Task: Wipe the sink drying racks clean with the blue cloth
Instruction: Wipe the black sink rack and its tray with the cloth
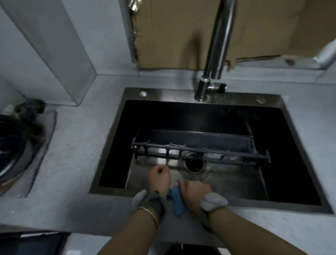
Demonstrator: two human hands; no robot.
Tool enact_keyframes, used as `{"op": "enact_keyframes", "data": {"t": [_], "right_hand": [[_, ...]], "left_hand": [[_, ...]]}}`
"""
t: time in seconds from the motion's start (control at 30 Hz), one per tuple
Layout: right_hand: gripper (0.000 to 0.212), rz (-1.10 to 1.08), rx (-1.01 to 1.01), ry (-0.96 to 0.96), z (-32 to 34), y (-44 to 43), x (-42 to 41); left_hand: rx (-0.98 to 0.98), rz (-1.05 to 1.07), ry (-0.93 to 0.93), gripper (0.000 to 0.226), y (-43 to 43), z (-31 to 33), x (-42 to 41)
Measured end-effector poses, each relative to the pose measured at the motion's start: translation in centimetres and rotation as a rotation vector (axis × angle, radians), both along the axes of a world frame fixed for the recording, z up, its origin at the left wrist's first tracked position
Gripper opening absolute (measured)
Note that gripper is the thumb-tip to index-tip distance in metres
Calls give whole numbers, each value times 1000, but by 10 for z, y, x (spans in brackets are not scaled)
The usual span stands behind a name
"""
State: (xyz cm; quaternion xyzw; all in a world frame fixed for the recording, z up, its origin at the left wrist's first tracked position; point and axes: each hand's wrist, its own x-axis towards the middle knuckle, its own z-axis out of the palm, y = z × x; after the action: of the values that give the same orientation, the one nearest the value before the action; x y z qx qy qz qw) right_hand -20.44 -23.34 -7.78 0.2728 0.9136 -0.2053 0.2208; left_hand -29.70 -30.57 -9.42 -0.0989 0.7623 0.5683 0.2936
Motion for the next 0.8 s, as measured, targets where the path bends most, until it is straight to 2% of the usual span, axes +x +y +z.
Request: {"op": "enact_keyframes", "data": {"t": [0.1, 0.17, 0.2, 0.27, 0.33, 0.37, 0.43, 0.53, 0.57, 0.63, 0.7, 0.8], "right_hand": [[45, -265, -89, 52, 6, 36, 8], [37, -407, -161, 187, 17, 51, 3], [32, -472, -218, 271, 22, 64, 1], [18, -571, -484, 499, 35, 86, -1], [6, -622, -781, 688, 45, 104, 0], [11, -605, -833, 703, 45, 114, 1], [24, -522, -797, 677, 46, 125, 3], [24, -489, -717, 667, 36, 145, 8], [33, -524, -786, 650, 32, 150, 8], [68, -511, -894, 562, 28, 150, 14], [84, -273, -793, 488, 25, 149, 19], [89, 129, -463, 350, 21, 148, 18]], "left_hand": [[-41, -239, -3, 19, 32, -2, 17], [54, -362, -59, 40, 47, 4, 25], [149, -390, -114, 39, 62, 13, 30], [361, -392, -258, 23, 87, 32, 41], [494, -391, -398, 18, 100, 51, 42], [498, -419, -433, 20, 106, 54, 39], [443, -548, -494, 24, 109, 68, 31], [277, -689, -541, 21, 122, 76, 19], [218, -692, -536, 17, 126, 75, 13], [117, -688, -499, 16, 130, 68, 5], [16, -717, -483, 21, 132, 66, 2], [-30, -801, -489, 26, 137, 62, 4]]}}
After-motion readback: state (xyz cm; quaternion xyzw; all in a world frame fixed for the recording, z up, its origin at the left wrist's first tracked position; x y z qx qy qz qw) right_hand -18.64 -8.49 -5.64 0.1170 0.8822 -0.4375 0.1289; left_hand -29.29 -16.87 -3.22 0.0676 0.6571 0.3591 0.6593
